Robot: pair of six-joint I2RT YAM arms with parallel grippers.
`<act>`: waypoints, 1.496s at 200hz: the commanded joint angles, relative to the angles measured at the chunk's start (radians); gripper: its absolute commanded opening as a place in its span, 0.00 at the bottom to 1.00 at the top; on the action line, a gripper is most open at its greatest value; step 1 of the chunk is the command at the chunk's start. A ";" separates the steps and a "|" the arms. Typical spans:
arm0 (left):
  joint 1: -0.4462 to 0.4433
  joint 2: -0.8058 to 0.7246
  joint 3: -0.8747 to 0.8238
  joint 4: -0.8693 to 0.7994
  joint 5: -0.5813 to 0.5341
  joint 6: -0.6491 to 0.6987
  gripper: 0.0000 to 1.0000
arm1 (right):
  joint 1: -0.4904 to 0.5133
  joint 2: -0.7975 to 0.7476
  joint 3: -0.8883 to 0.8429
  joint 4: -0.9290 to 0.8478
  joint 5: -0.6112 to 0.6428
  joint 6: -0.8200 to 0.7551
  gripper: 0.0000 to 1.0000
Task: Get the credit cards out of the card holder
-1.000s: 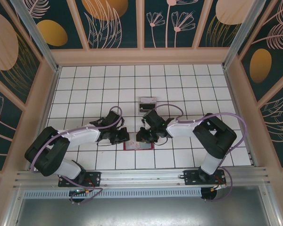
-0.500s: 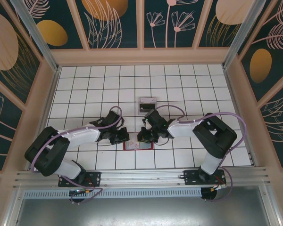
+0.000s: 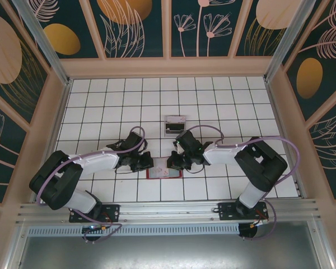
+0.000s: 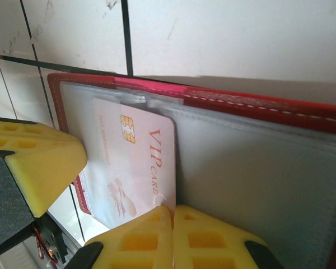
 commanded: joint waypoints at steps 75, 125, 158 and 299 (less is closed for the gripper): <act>-0.005 0.014 0.017 -0.057 -0.025 0.028 0.10 | -0.019 -0.130 0.015 -0.189 0.066 -0.070 0.03; -0.005 0.002 0.028 -0.063 -0.028 0.034 0.13 | -0.019 -0.176 0.069 -0.263 0.080 -0.093 0.00; -0.005 -0.021 0.047 -0.077 -0.042 0.040 0.18 | -0.022 -0.190 0.105 -0.303 0.098 -0.131 0.00; -0.006 -0.059 0.060 -0.084 -0.069 0.043 0.27 | -0.004 -0.120 0.475 -0.838 0.318 -1.090 0.00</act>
